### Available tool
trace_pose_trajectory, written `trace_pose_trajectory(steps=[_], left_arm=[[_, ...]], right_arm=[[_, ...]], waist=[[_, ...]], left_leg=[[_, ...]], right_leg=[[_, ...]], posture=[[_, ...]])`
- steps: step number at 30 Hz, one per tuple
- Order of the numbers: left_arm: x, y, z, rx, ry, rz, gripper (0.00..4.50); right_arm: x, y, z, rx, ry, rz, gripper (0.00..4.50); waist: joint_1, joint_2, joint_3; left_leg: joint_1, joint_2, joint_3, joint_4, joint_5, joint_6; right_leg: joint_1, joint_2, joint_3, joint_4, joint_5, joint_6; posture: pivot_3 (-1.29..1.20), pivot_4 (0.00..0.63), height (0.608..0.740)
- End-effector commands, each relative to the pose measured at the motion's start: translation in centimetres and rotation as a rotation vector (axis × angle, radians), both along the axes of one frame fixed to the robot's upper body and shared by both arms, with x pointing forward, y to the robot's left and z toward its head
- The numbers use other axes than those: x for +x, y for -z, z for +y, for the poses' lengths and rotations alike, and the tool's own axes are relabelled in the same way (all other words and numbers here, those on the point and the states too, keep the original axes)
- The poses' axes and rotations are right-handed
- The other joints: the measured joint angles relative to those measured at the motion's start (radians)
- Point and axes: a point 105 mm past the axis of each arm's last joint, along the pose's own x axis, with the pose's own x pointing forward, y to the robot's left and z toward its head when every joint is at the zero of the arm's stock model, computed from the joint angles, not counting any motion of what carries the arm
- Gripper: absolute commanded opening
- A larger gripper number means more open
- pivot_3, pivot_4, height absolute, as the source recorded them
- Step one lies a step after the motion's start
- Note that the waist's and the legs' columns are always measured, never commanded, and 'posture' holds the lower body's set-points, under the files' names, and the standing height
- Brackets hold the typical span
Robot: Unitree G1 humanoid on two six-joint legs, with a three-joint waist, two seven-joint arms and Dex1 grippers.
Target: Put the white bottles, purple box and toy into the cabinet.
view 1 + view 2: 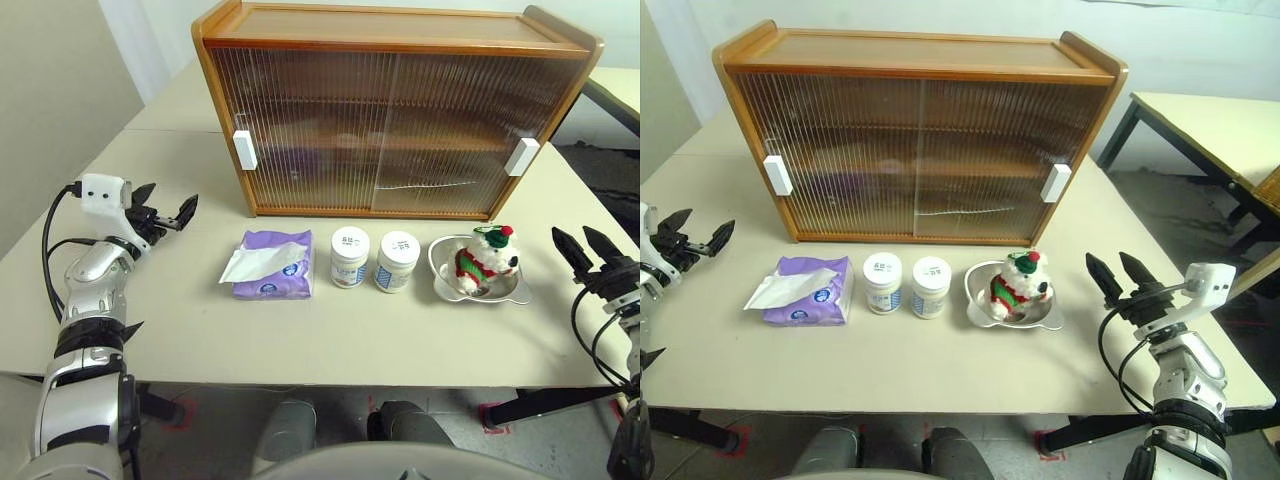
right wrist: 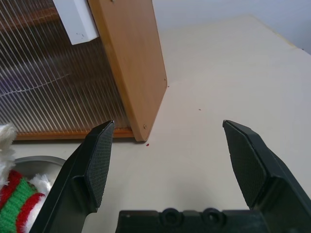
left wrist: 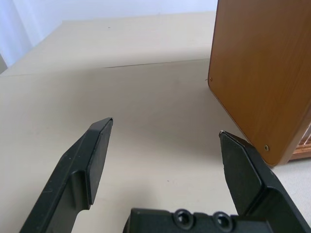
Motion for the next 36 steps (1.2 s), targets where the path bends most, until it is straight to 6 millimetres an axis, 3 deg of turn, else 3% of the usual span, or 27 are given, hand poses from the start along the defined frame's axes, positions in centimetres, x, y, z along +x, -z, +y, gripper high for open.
trace_pose_trajectory(steps=[1,9,14,16,20,27,33,36], left_arm=[[0.8,-0.2,-0.7,-0.004,0.012,-0.01,4.5],[0.8,-0.8,-0.6,0.003,0.017,-0.017,4.5],[0.7,-0.9,-0.7,-0.011,0.022,-0.025,4.5],[0.8,-1.0,-0.8,-0.025,0.025,-0.033,4.5],[0.8,-0.9,-1.7,-0.049,0.062,-0.047,4.5],[-0.5,-2.2,-1.2,-0.056,0.093,-0.09,4.5],[-1.3,-3.0,-2.0,-0.044,0.15,-0.105,4.5],[-1.4,-3.6,-3.1,-0.032,0.207,-0.123,3.89]], right_arm=[[-0.1,-0.1,-0.3,-0.014,0.002,0.005,4.47],[-0.3,0.2,-0.3,-0.016,0.007,0.012,4.47],[-0.8,-0.6,-0.7,-0.023,0.004,-0.02,4.47],[-1.3,-1.2,-0.7,-0.026,-0.011,-0.042,4.47],[-2.2,-5.2,-0.6,-0.015,-0.074,-0.191,4.47],[-3.4,-9.1,5.7,-0.099,-0.538,-0.125,4.47],[-4.5,-11.1,9.2,-0.076,-0.73,-0.106,4.47],[-5.0,-11.8,11.3,-0.064,-0.811,-0.112,4.5]], waist=[[0.0,0.0,0.0],[0.001,0.0,-0.001],[-0.003,0.0,-0.001],[-0.002,0.0,-0.001],[-0.001,0.001,-0.001],[0.004,-0.004,-0.001],[0.018,-0.007,0.002],[0.031,-0.008,0.004]], left_leg=[[0.0,0.0,0.0,0.0,0.0,0.0],[0.001,0.0,0.0,0.0,0.0,0.0],[0.001,0.0,0.0,0.0,0.0,0.0],[0.001,0.0,0.0,0.0,0.0,0.0],[0.001,-0.002,0.001,0.001,0.001,-0.001],[0.0,-0.007,0.002,0.0,0.006,-0.009],[0.002,-0.01,0.003,0.0,0.006,-0.011],[0.001,-0.013,0.001,0.0,0.007,-0.012]], right_leg=[[0.0,0.0,0.0,0.0,0.0,0.0],[0.001,0.0,0.0,0.0,0.0,0.0],[0.001,0.0,0.0,0.0,0.0,0.0],[0.001,0.0,-0.001,0.0,0.0,0.0],[0.001,0.001,-0.001,0.0,0.0,0.001],[0.006,0.0,-0.007,0.0,-0.002,0.003],[0.004,0.0,-0.003,0.0,-0.004,0.005],[0.004,-0.001,-0.001,0.0,-0.004,0.005]], posture=[[0.17,0.0,0.74],[0.17,0.005,0.74],[0.16,0.0,0.74],[0.15,0.0,0.74],[0.17,0.0,0.74],[0.22,0.019,0.74],[0.22,0.043,0.74],[0.21,0.049,0.74]])
